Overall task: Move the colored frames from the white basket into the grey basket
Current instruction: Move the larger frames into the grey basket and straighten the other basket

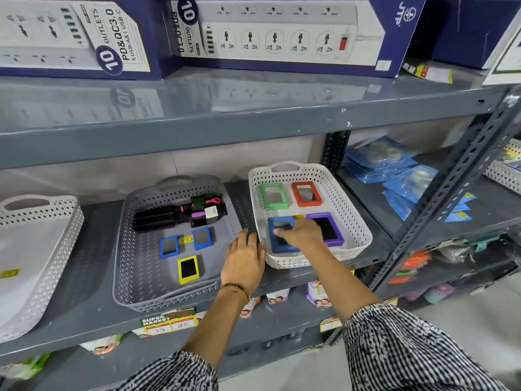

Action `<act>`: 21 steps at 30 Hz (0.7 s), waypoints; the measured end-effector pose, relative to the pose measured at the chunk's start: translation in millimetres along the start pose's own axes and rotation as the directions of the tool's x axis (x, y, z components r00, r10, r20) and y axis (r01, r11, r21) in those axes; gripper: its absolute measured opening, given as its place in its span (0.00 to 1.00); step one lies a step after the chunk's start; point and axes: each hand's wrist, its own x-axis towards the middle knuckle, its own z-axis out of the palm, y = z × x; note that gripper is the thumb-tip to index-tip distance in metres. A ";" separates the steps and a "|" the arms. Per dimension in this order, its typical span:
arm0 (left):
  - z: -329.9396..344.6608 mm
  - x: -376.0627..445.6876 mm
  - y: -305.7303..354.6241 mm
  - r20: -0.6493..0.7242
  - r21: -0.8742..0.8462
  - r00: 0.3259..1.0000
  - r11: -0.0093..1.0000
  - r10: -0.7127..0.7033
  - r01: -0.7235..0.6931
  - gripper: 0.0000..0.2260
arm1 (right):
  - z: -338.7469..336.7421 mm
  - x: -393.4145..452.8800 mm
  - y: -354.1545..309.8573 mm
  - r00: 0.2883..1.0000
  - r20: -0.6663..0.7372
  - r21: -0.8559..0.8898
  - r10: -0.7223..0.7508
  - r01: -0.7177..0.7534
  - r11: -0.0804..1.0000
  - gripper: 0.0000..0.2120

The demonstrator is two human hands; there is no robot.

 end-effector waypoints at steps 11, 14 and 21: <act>1.9 2.3 0.3 0.015 0.030 1.000 1.000 0.004 -0.005 0.16 | -22.3 42.4 52.0 0.976 -0.060 0.004 0.209 -0.209 0.978 0.36; 1.8 2.2 0.4 0.016 0.032 1.000 0.999 0.005 -0.006 0.16 | -21.4 45.1 53.3 0.975 -0.053 -0.021 0.214 -0.215 0.976 0.37; 1.7 1.7 -1.0 0.028 0.036 1.000 0.999 0.001 -0.002 0.17 | -14.3 51.7 56.8 0.977 -0.041 -0.087 0.211 -0.214 0.973 0.40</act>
